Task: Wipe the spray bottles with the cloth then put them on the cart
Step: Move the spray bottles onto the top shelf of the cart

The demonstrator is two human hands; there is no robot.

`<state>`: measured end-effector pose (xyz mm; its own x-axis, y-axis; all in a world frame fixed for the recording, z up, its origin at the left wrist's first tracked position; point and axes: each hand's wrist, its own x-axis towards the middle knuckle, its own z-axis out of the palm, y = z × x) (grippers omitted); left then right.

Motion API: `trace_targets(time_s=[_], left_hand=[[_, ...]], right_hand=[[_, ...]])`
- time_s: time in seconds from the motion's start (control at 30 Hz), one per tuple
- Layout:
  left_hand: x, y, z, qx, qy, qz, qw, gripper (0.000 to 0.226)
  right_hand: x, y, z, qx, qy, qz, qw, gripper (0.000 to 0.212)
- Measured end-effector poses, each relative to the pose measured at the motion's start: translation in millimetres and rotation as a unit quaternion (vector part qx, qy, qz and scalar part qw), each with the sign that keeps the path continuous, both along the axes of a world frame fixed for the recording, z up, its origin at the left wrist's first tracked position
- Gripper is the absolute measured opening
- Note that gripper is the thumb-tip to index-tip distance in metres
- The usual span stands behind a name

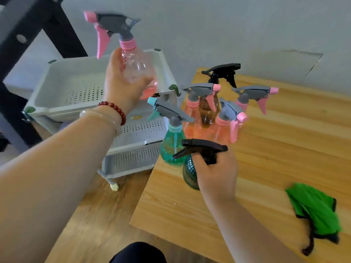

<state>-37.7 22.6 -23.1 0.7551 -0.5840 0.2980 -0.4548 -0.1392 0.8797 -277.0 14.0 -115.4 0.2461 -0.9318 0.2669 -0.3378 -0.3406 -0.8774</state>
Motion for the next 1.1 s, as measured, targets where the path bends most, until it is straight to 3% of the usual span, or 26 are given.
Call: trace_targets(time_s=[0.2, 0.43, 0.53, 0.87, 1.1], left_hand=[[-5, 2, 17, 0.005, 0.036, 0.012, 0.999, 0.06], [-9, 16, 47, 0.055, 0.057, 0.007, 0.997, 0.065], [-10, 24, 58, 0.067, 0.08, -0.003, 0.995, 0.066], [-5, 59, 85, 0.113, 0.133, -0.049, 0.983, 0.078], [-8, 83, 108, 0.119, 0.16, -0.084, 0.976, 0.077]], right_hand=[[-2, 2, 22, 0.042, 0.033, 0.015, 0.998, 0.011], [-13, 13, 54, 0.148, 0.086, -0.018, 0.985, 0.061], [-17, 16, 70, 0.177, 0.117, -0.028, 0.977, 0.072], [-12, 31, 118, 0.246, 0.23, -0.05, 0.94, 0.077], [-3, 48, 150, 0.214, 0.302, -0.07, 0.926, 0.077]])
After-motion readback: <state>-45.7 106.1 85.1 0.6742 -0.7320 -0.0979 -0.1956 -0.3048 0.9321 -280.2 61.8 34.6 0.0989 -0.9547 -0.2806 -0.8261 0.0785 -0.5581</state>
